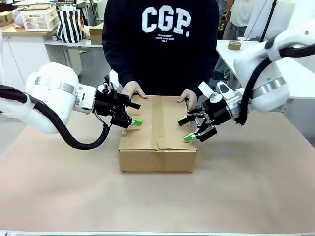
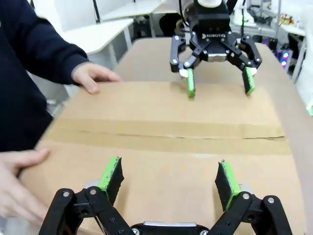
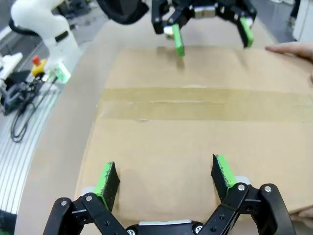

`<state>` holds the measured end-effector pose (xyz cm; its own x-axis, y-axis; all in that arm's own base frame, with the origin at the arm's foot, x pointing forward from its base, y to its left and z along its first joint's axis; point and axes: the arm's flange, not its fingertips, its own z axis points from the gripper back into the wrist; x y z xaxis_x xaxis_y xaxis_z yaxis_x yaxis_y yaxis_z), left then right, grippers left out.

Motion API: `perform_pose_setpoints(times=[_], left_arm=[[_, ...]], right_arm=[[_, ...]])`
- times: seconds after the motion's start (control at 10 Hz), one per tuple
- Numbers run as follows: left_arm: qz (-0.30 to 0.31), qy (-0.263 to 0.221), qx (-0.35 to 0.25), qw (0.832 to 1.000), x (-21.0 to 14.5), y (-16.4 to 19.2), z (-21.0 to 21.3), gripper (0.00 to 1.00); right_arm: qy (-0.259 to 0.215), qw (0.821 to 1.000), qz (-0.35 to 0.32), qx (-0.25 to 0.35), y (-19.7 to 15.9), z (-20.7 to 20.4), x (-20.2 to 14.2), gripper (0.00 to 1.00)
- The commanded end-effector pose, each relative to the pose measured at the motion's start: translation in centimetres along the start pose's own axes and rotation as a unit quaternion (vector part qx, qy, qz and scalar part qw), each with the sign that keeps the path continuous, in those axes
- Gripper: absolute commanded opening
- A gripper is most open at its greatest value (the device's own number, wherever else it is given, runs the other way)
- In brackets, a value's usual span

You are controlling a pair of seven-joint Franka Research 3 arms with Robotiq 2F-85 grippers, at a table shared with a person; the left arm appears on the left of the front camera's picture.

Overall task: Pack the gift set into the box.
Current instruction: Press and hold the closed box until the human finishes sealing it.

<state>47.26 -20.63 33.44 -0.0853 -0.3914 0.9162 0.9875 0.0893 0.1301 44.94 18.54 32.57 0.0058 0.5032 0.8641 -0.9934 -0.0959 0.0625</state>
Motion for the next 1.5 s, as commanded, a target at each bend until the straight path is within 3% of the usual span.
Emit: perform_pose_setpoints(times=[0.0, 0.3, 0.6, 0.9, 1.4], left_arm=[[0.052, 0.010, -0.045, 0.998, 0.2, 0.6, -0.1, 1.00], [0.074, 0.026, -0.067, 0.995, -0.8, 0.8, 0.0, 1.00], [0.079, 0.055, -0.072, 0.993, -1.2, 1.0, -0.6, 1.00], [0.060, 0.063, -0.043, 0.995, -1.3, 0.8, -1.1, 1.00], [0.009, 0.075, -0.033, 0.997, -1.3, 0.0, -2.2, 1.00]], right_arm=[[-0.017, 0.999, 0.023, -0.015, -0.4, -0.9, 0.0, 1.00], [-0.073, 0.996, -0.018, -0.050, -2.0, -2.0, 0.2, 1.00], [-0.079, 0.995, -0.018, -0.056, -3.7, -3.6, 0.6, 1.00], [-0.016, 0.998, -0.031, -0.058, -4.2, -3.9, -0.6, 1.00], [-0.003, 0.997, -0.028, -0.065, -3.9, -3.4, -1.4, 1.00]])
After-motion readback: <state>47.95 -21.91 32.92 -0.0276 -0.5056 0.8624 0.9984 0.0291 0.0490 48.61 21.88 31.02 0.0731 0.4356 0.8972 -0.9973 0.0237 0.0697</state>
